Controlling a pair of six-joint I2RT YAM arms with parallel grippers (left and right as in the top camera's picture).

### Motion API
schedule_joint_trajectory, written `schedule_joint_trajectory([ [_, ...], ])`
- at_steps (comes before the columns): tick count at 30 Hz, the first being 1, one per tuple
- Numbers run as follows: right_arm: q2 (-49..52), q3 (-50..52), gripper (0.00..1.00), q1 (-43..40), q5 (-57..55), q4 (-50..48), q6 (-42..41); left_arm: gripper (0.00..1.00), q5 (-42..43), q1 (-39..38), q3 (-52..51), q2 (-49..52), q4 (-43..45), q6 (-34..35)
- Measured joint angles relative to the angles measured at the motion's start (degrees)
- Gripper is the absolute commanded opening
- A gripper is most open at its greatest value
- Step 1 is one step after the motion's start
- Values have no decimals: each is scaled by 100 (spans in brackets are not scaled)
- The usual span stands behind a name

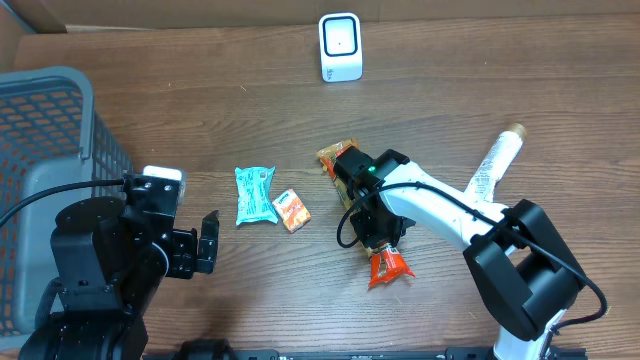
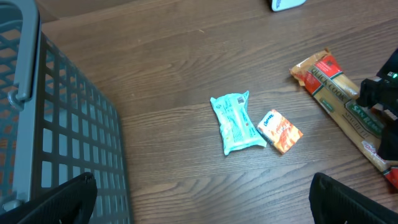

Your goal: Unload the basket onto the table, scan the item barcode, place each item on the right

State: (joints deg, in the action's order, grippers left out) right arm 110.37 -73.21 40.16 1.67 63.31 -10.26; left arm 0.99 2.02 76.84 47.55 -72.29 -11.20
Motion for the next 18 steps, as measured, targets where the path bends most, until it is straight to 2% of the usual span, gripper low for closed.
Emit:
schedule_joint_trajectory([
  [4, -48, -24, 4, -4, 186, 42, -11, 100, 0, 0, 0, 0, -2, 0],
  [7, -48, -39, 4, -136, 763, 61, 267, 100, 0, 0, 0, 0, -2, 0],
  [12, -72, -39, 4, -680, 2813, 116, 1263, 100, 0, 0, 0, 0, 0, 0],
  [15, -219, -39, 4, -1311, 4181, 299, 1961, 100, 0, 0, 0, 0, 0, 0],
  [18, -494, -66, 4, -1998, 5064, 605, 2402, 100, 0, 0, 0, 0, 0, 2],
])
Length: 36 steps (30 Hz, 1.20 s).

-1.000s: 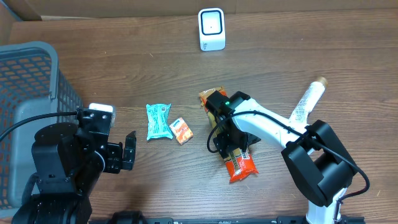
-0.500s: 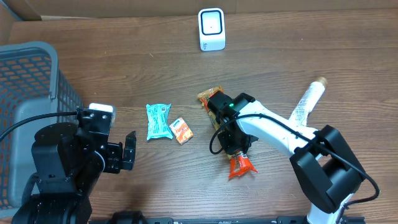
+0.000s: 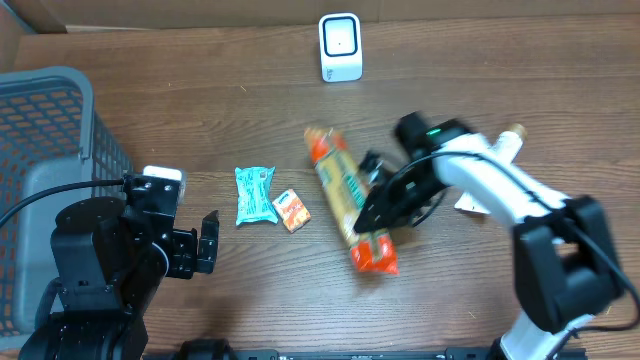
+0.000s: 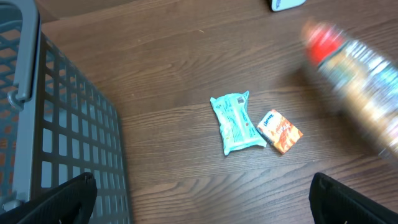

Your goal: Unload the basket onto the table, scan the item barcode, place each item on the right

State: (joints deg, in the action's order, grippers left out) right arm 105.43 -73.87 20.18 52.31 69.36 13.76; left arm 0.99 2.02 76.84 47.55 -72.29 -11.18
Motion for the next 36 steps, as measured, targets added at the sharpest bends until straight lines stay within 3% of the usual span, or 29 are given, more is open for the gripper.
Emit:
schedule_joint_trajectory([
  [5, -181, -39, 3, -673, 1040, 595, 662, 100, 0, 0, 0, 0, 0, 0],
  [18, -181, -575, 3, -855, 2839, 2702, 2098, 100, 0, 0, 0, 0, 0, -2],
  [36, -852, -1353, 4, -852, 3014, 2664, 2065, 100, 0, 0, 0, 0, 0, -2],
])
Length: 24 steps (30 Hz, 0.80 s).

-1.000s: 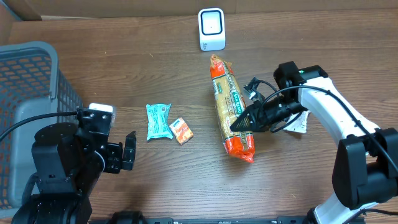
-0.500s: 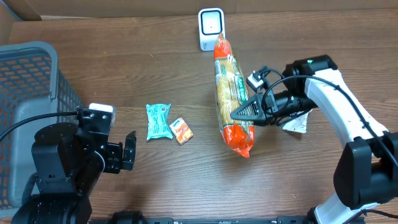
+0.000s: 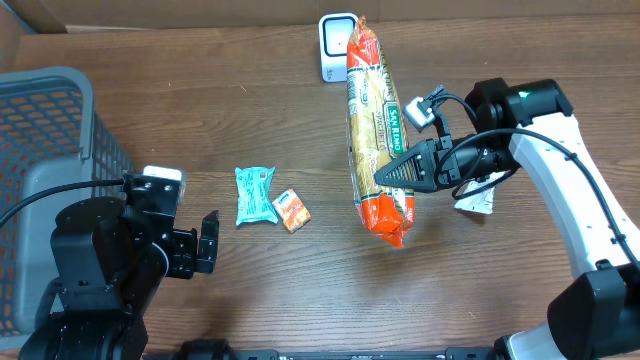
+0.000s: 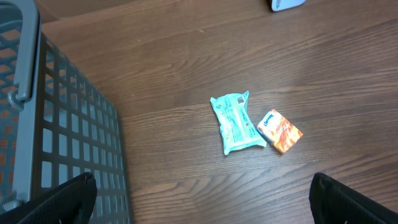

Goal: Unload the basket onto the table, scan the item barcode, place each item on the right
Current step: 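Lift the pasta package upright and hold it at the scanner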

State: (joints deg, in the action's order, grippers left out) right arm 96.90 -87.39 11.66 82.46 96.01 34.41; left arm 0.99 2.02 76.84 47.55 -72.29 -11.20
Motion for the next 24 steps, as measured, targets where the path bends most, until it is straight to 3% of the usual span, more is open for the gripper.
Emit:
schedule_joint_trajectory([
  [5, 0, -417, 3, 70, -981, -1163, -1051, 100, 0, 0, 0, 0, 0, 0],
  [10, 0, -1228, 3, 603, -3132, -1956, -2723, 100, 0, 0, 0, 0, -2, 0],
  [14, 22, -1917, 3, 1145, -5066, -2020, -3628, 100, 0, 0, 0, 0, 0, 0],
  [24, 1469, -3442, 3, 1786, -8349, -2151, -4170, 100, 0, 0, 0, 0, -2, 0],
])
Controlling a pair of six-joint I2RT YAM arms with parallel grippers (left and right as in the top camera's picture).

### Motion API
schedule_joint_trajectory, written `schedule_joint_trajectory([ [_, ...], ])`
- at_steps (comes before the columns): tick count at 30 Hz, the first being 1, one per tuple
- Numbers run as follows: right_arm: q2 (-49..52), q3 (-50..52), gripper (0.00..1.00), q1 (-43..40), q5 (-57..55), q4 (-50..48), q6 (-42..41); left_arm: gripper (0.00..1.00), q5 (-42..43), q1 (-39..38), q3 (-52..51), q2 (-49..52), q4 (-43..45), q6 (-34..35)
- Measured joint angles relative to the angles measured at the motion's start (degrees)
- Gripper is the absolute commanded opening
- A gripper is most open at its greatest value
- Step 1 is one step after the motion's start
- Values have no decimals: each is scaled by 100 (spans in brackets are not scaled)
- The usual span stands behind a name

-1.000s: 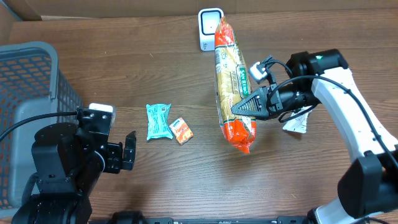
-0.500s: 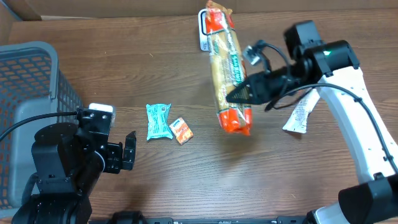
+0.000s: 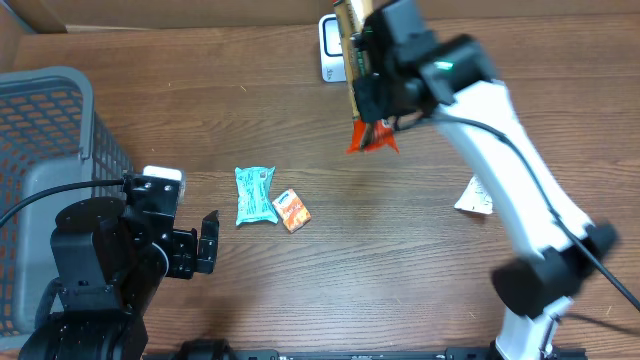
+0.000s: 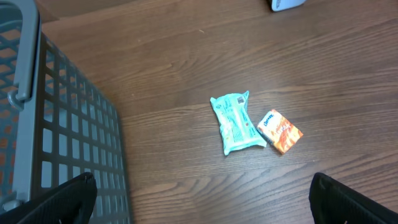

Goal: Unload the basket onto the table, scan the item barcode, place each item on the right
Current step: 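Lift the pasta package upright and hold it at the scanner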

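A long pasta pack with an orange-red end (image 3: pixel 371 136) hangs at the back of the table, right in front of the white scanner (image 3: pixel 331 45), which it partly hides. My right gripper (image 3: pixel 372 92) is shut on the pack, and the arm above covers most of it. The left gripper (image 3: pixel 206 243) stays low at the front left, open and holding nothing. In the left wrist view its dark fingertips (image 4: pixel 69 198) frame bare wood, and a corner of the scanner (image 4: pixel 287 4) shows at the top edge.
A teal packet (image 3: pixel 255 194) (image 4: pixel 236 122) and a small orange box (image 3: pixel 291 210) (image 4: pixel 280 130) lie side by side mid-table. A grey mesh basket (image 3: pixel 50 130) (image 4: pixel 56 124) stands at the left. Part of a white tube (image 3: pixel 473 197) lies at the right.
The right arm has moved from the centre right to the back of the table. The pasta pack in it is now in front of the scanner. The left arm is unchanged.
At first my right gripper was on the pasta pack lying on the table. Then the pack was off the wood and turned. After that it was held lengthwise with its top near the scanner. Now it hangs directly in front of the scanner.
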State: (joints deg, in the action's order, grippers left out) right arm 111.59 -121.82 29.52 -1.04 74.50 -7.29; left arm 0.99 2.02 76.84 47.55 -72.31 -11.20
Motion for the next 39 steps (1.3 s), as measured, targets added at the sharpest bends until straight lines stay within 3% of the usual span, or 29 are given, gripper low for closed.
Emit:
schedule_joint_trajectory([
  [7, 1635, -4, 3, 85, -1947, -1357, 308, 100, 0, 0, 0, 0, 2, 0],
  [16, 2186, -4, 3, 46, -3071, -2444, 881, 100, 0, 0, 0, 0, 0, 0],
  [39, 2295, 372, 3, 13, -3193, -2503, 1008, 100, 0, 0, 0, 0, 2, 0],
])
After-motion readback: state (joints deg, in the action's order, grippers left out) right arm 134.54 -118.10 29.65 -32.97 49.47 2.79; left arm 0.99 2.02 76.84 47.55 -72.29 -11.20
